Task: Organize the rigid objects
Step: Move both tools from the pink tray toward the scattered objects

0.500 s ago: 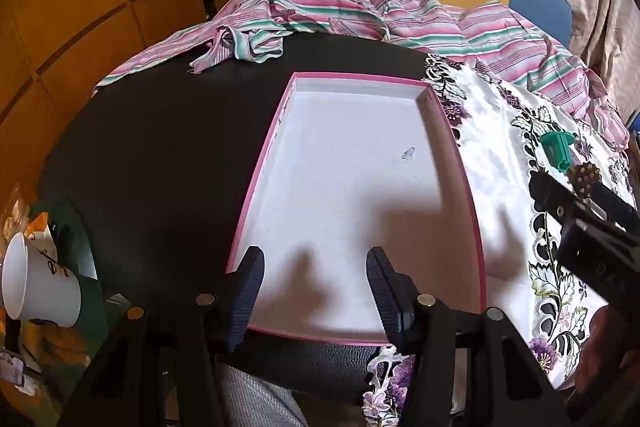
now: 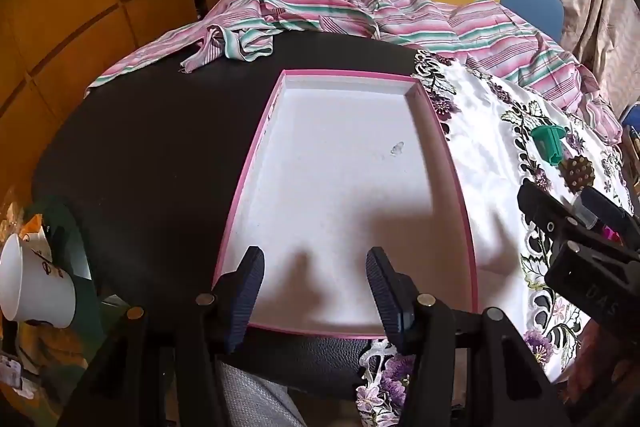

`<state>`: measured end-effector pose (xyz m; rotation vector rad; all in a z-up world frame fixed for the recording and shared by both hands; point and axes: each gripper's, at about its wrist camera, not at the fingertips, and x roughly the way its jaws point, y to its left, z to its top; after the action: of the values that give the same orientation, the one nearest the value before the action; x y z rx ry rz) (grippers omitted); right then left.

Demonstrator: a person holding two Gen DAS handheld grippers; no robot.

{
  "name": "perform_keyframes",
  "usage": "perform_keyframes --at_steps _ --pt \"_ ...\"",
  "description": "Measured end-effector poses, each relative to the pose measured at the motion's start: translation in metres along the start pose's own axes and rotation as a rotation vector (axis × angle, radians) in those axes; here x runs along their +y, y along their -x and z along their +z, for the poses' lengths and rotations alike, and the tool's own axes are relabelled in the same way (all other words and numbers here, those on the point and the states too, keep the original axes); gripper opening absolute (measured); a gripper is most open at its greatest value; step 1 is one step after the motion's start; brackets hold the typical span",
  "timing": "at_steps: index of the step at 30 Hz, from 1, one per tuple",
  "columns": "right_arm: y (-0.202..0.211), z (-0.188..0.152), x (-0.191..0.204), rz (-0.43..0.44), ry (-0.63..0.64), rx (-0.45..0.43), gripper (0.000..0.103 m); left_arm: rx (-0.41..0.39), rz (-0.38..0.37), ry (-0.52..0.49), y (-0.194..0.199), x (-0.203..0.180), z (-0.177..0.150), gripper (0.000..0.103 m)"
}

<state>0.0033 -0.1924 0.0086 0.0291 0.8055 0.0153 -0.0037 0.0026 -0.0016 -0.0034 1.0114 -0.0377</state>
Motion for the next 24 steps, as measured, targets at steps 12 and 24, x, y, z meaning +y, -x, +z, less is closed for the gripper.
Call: perform_keyframes --at_steps 12,24 --pt "0.006 -0.006 0.004 -0.058 0.073 -0.014 0.103 -0.003 -0.028 -0.048 -0.006 -0.01 -0.007 0.054" --pt "0.003 -0.017 -0.052 -0.125 -0.005 0.041 0.103 0.042 -0.158 -0.143 -0.011 -0.042 -0.014 0.054"
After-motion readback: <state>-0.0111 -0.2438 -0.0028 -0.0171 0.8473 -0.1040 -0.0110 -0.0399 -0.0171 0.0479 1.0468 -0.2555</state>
